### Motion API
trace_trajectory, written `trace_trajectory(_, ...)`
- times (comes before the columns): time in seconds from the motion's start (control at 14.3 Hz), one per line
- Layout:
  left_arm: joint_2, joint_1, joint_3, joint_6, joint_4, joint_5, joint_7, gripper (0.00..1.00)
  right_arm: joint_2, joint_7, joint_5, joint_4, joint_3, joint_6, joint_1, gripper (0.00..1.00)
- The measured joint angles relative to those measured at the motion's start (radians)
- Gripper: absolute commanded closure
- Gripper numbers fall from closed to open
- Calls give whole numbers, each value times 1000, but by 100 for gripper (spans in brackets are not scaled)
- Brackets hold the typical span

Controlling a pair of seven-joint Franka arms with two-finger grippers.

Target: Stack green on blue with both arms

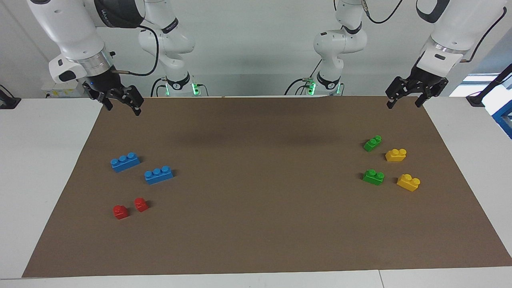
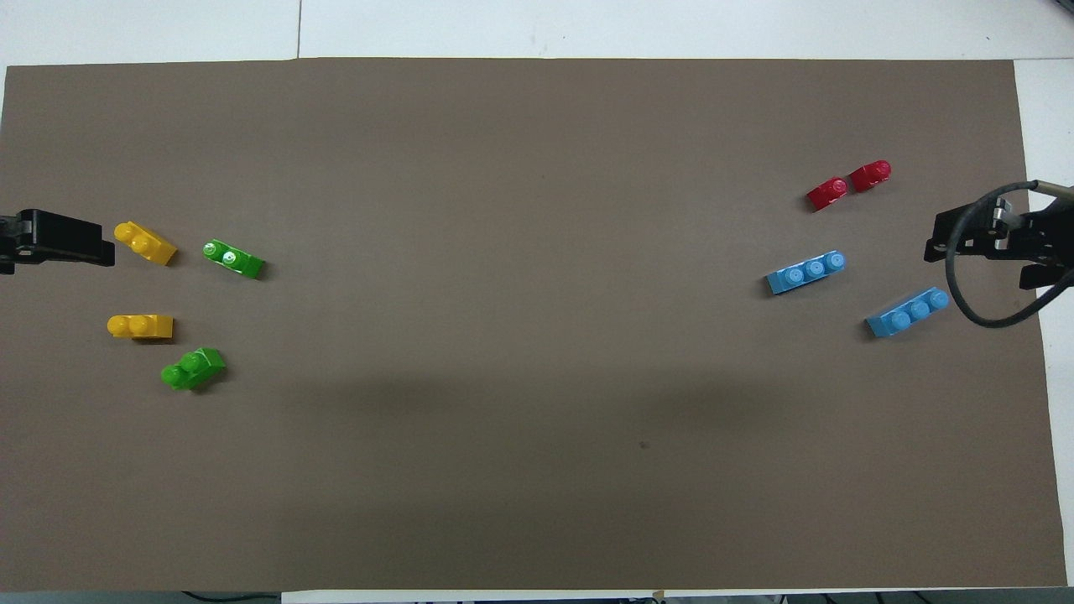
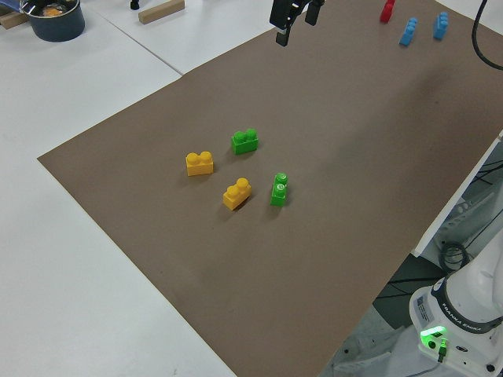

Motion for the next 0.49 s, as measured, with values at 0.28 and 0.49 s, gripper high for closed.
trace_trajectory(0.28,-3,0,1,-1,-13,0,-10,0,25,159,92,-35,-3,10,-57,4)
trace_trajectory(0.49,-22,1,3,14,-63,-1,-195,0,97,196,205,-48,-4,22,-129,4)
